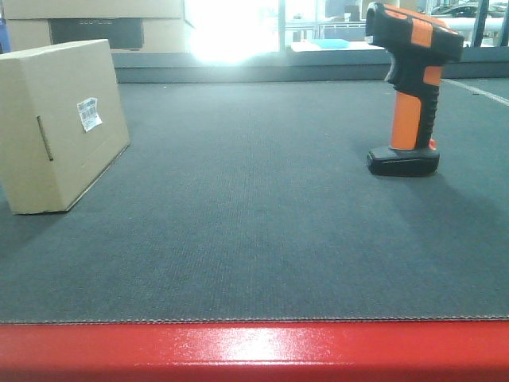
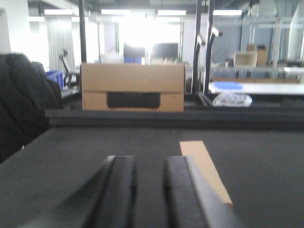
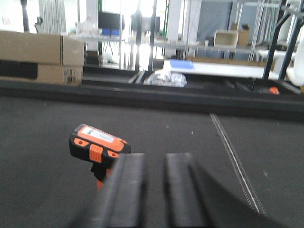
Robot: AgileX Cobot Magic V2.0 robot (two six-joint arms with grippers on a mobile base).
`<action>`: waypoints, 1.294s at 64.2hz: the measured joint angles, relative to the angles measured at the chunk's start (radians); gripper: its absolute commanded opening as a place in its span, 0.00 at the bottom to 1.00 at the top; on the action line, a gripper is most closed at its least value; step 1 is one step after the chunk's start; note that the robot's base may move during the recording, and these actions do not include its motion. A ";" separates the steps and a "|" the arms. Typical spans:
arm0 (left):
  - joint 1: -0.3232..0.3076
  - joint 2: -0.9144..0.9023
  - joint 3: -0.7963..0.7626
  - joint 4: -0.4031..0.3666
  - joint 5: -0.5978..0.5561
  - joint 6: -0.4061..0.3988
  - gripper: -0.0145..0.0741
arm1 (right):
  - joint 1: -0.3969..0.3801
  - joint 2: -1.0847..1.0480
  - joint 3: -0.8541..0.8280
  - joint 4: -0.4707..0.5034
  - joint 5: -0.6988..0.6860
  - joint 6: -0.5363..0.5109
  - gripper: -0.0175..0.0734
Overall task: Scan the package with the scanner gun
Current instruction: 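Reach the left gripper to the cardboard box and grasp its top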
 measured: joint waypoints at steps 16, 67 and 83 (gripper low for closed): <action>-0.006 0.232 -0.107 -0.030 0.053 0.000 0.85 | 0.000 0.153 -0.026 0.000 0.003 0.000 0.82; -0.117 1.164 -1.042 -0.113 0.833 0.000 0.84 | 0.091 0.257 -0.026 0.011 -0.072 0.000 0.82; -0.171 1.385 -1.244 -0.145 0.932 0.021 0.84 | 0.099 0.257 -0.026 0.011 -0.072 0.000 0.82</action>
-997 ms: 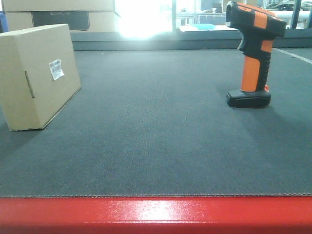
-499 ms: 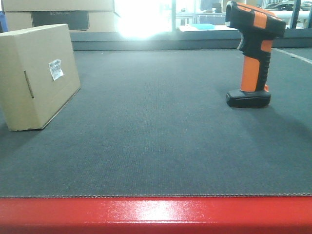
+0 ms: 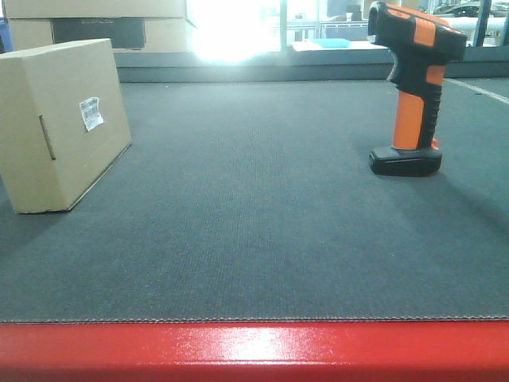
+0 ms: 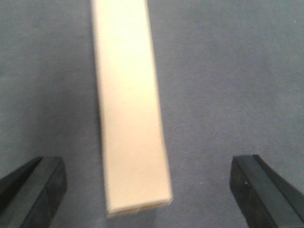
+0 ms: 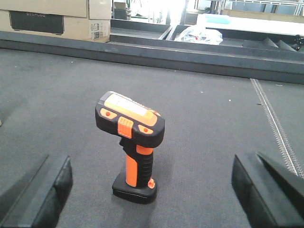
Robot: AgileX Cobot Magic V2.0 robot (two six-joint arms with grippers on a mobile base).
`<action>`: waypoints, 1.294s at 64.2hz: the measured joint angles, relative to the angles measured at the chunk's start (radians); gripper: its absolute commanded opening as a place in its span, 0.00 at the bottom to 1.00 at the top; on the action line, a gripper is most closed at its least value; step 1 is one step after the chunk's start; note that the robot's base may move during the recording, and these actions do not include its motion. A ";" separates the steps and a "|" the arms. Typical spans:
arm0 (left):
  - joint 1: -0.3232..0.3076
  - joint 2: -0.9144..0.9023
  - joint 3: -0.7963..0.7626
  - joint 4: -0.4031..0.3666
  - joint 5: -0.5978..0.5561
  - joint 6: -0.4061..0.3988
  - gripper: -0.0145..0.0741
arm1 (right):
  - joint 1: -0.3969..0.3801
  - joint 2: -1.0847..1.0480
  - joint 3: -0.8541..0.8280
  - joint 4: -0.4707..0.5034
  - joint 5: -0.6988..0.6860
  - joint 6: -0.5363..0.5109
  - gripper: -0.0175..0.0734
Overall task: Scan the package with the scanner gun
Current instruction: 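Reach the left gripper to the cardboard box and grasp its top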
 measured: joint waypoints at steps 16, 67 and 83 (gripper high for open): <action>-0.021 0.163 -0.095 0.058 0.007 0.011 0.84 | 0.000 0.000 0.000 0.000 0.000 0.000 0.82; 0.008 0.339 -0.098 0.070 0.007 0.011 0.82 | 0.000 0.000 0.000 0.001 0.000 0.000 0.82; 0.008 0.341 -0.101 0.068 0.007 0.011 0.24 | 0.000 0.000 0.000 0.001 0.000 0.000 0.82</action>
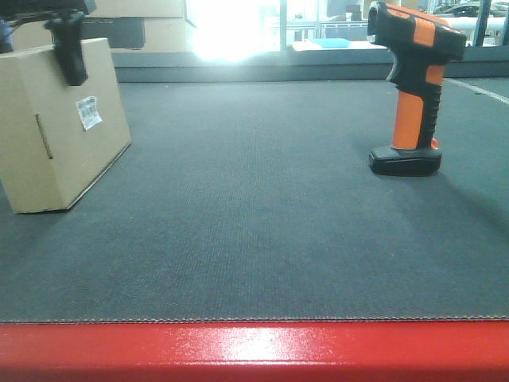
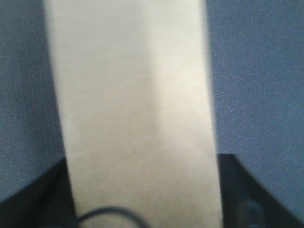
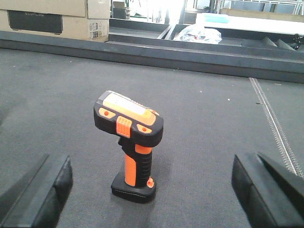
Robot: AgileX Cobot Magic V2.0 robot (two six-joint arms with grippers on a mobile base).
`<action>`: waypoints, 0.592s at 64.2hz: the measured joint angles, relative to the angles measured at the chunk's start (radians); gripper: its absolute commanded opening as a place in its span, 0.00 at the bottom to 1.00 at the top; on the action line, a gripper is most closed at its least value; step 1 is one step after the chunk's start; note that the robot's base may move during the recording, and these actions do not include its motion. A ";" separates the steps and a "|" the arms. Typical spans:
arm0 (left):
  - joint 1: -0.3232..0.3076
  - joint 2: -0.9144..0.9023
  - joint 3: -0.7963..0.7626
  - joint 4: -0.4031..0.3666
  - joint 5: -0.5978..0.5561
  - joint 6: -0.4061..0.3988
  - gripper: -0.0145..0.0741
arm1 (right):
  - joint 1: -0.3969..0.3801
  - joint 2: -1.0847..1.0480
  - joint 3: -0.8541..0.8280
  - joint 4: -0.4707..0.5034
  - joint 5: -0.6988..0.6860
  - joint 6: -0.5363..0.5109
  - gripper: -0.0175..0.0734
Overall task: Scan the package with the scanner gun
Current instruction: 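Reach the left gripper to the cardboard box and grasp its top, then lift the cardboard box up off the belt with the left gripper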
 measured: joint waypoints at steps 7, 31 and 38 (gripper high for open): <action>0.000 0.000 0.000 0.000 0.000 0.000 0.04 | 0.000 0.000 0.000 0.000 0.000 0.000 0.82; 0.017 -0.056 0.000 -0.200 0.002 0.022 0.04 | 0.023 0.000 0.000 0.002 0.000 0.000 0.82; 0.052 -0.105 0.000 -0.393 0.002 0.056 0.04 | 0.051 0.000 0.000 0.012 0.008 0.000 0.82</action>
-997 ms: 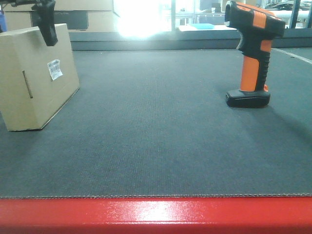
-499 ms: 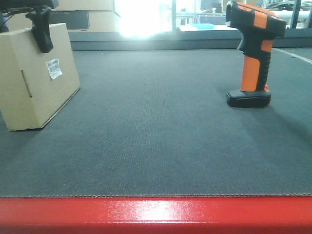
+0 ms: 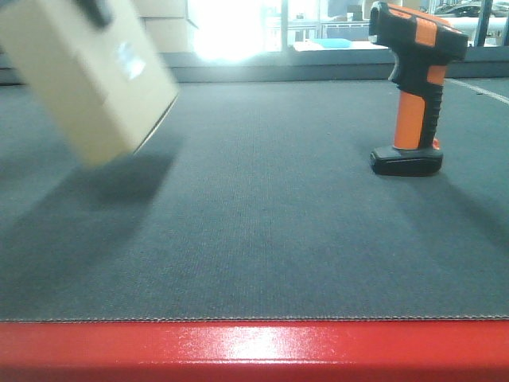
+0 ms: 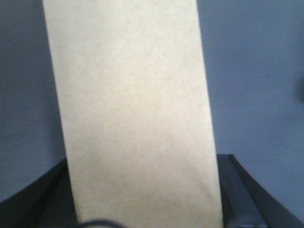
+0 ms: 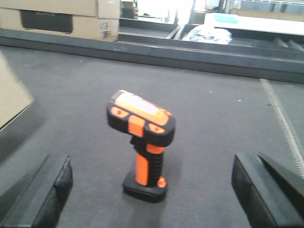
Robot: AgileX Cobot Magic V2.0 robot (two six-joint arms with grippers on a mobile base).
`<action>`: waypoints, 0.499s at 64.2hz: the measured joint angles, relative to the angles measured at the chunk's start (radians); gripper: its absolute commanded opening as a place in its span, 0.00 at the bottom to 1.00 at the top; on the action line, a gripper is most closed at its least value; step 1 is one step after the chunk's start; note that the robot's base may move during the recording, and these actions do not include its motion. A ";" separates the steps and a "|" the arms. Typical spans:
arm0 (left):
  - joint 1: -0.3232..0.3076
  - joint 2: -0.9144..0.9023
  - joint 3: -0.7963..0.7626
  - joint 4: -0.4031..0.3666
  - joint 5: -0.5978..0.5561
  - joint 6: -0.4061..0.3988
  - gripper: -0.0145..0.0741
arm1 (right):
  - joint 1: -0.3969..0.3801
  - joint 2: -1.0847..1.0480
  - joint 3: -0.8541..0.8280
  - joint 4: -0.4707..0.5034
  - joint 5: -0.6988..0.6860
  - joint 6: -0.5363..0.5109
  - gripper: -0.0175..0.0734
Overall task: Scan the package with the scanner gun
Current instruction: 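Lift the cardboard box up off the belt with the left gripper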
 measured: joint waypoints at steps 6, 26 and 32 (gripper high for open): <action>0.034 -0.025 -0.002 -0.137 0.002 0.011 0.04 | 0.022 0.000 0.002 0.020 0.004 0.000 0.82; 0.055 -0.034 -0.002 -0.170 0.002 0.019 0.04 | 0.065 0.006 0.162 0.069 -0.111 0.000 0.82; 0.055 -0.034 -0.002 -0.170 0.002 0.019 0.04 | 0.065 0.043 0.212 0.069 -0.229 0.000 0.82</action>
